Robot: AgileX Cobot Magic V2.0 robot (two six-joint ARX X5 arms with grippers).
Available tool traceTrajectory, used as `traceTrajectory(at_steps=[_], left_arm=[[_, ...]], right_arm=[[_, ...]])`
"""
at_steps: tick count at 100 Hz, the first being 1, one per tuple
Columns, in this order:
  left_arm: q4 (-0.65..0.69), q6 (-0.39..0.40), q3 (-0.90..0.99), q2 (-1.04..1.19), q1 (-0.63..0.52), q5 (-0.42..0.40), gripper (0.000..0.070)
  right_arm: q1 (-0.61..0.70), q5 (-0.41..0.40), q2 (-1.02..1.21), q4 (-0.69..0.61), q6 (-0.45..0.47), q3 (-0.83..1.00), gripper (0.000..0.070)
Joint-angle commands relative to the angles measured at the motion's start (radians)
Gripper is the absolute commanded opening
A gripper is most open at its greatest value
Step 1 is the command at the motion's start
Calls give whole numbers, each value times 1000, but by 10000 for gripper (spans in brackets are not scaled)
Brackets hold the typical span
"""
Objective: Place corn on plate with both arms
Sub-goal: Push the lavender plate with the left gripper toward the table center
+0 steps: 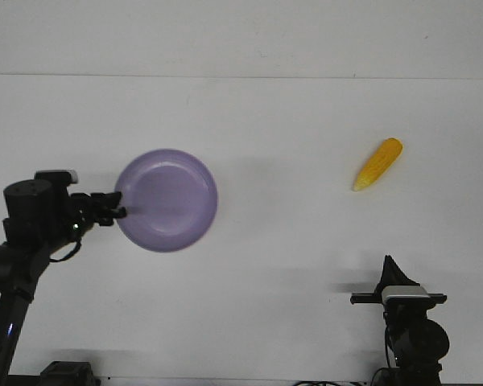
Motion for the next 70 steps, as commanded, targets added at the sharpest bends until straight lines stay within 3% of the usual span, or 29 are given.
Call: traceTrajectory(at_steps=[1, 30, 42, 70], left_arm=[[21, -44, -61, 5, -69, 3, 5], [320, -216, -374, 34, -347, -96, 5], [376, -218, -401, 92, -408, -166, 5], [450, -221, -401, 217, -457, -192, 5]], right_arm=[[-2, 0, 0, 10, 11, -3, 13], [-2, 0, 0, 10, 11, -3, 13], [-2, 0, 0, 10, 11, -3, 13], [-2, 0, 0, 10, 11, -3, 13]])
